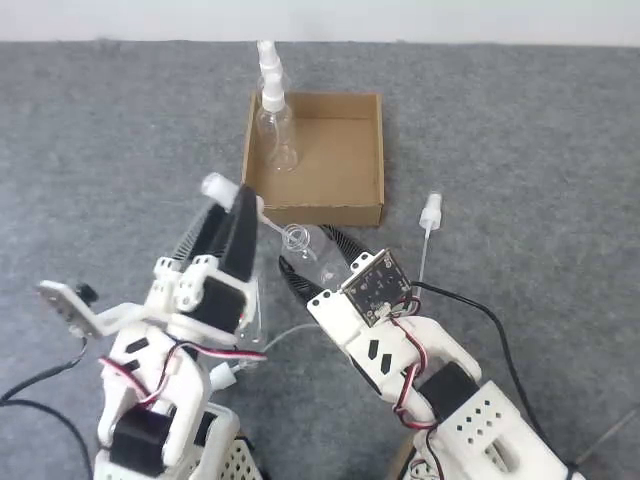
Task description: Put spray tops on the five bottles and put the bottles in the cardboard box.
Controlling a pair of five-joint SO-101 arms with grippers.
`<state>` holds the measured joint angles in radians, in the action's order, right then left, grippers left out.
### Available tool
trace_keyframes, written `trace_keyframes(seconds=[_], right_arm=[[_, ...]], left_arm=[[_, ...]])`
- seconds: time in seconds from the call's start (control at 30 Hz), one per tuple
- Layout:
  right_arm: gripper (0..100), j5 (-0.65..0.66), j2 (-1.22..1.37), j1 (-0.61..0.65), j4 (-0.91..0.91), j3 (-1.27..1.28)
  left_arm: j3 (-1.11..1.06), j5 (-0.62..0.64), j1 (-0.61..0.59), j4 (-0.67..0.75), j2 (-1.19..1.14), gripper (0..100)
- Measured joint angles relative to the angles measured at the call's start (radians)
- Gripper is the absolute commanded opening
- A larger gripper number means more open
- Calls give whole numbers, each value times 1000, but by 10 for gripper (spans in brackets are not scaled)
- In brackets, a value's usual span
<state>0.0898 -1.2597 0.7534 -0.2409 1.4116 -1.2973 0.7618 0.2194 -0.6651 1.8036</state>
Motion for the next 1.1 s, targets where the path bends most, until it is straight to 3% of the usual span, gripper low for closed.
trace_keyframes(seconds=[0.47, 0.87, 1.1], right_arm=[[20, 0, 0, 0, 0, 0], [20, 86, 0, 0, 0, 0], [8, 91, 0, 0, 0, 0]], left_arm=[[-17, -68, 20, 0, 0, 10], [-37, -115, 25, 0, 0, 11], [-98, -213, 129, 0, 0, 11]])
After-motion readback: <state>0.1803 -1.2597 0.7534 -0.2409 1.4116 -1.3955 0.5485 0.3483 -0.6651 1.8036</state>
